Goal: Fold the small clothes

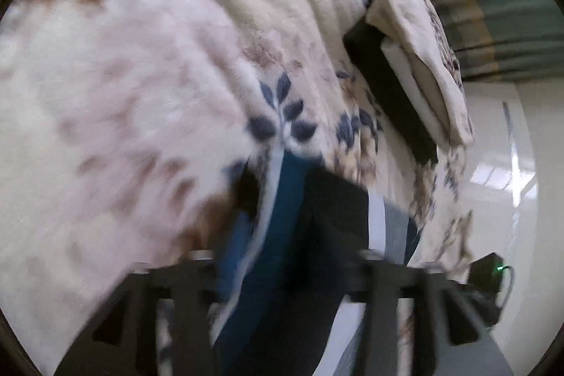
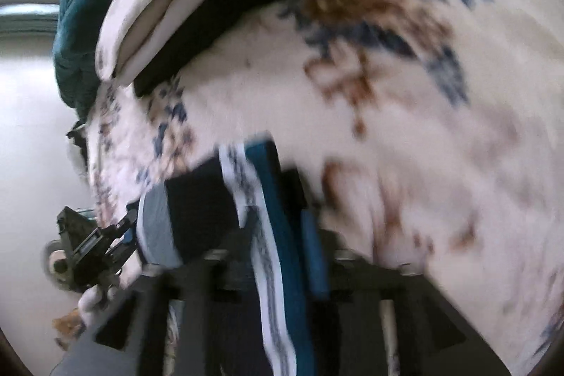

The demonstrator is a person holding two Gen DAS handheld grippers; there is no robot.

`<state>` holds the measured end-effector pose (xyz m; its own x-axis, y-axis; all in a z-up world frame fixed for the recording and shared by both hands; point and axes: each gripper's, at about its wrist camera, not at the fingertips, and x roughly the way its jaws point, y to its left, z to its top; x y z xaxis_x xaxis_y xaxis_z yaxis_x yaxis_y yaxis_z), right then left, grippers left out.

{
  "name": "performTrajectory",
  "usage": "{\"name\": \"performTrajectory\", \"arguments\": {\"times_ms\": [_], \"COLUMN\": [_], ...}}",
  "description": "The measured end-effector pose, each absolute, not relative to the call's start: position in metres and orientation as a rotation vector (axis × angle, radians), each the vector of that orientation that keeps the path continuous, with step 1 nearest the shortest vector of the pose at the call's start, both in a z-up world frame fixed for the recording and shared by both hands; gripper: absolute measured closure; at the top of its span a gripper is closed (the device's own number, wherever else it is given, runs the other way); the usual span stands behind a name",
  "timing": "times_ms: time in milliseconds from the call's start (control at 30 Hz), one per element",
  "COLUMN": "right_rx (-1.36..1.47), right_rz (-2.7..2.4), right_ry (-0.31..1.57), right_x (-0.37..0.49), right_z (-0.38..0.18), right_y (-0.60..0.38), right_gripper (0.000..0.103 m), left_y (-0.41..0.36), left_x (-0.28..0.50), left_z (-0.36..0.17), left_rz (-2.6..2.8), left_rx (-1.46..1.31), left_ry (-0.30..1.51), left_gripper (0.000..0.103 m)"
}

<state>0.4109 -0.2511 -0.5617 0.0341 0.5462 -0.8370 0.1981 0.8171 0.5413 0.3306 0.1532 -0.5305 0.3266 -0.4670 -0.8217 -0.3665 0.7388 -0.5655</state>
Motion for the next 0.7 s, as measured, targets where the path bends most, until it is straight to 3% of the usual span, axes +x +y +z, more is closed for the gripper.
{"name": "performTrajectory", "arguments": {"times_ms": [33, 133, 233, 267, 300, 333, 533, 700], "right_rx": [0.636, 0.678, 0.718, 0.734, 0.761, 0.744, 0.721, 0.591], "right_rz": [0.302, 0.314, 0.283, 0.28, 0.276, 0.259, 0.242, 0.165], "right_ry": [1.55, 1.629, 1.696, 1.705, 1.685, 1.67, 1.532, 1.683], "right_x": [0.399, 0.353, 0.315, 0.307, 0.296, 0.29, 0.269, 0.264], "right_z": [-0.559, -0.56, -0.577, -0.582, -0.582, -0.579, -0.53, -0.559], "right_y": [-0.255, -0.261, -0.259, -0.258, -0.257, -0.255, -0.26, -0.257], "right_gripper": [0.048, 0.032, 0.032, 0.046, 0.092, 0.097, 0.097, 0.097], "left_y": [0.151, 0.146, 0.14, 0.138, 0.134, 0.132, 0.123, 0.127], "left_x": [0.313, 0.283, 0.253, 0.243, 0.235, 0.231, 0.221, 0.23], "left_z": [-0.519, -0.512, -0.518, -0.521, -0.523, -0.523, -0.52, -0.515], "left_rz": [-0.069, -0.046, -0.019, -0.019, -0.019, -0.012, -0.059, -0.076], "left_rx": [-0.738, -0.673, -0.686, -0.699, -0.702, -0.696, -0.683, -0.659], "left_ry": [1.261, 1.289, 1.343, 1.362, 1.381, 1.39, 1.421, 1.412], "left_gripper": [0.038, 0.038, 0.038, 0.038, 0.038, 0.038, 0.038, 0.038]}}
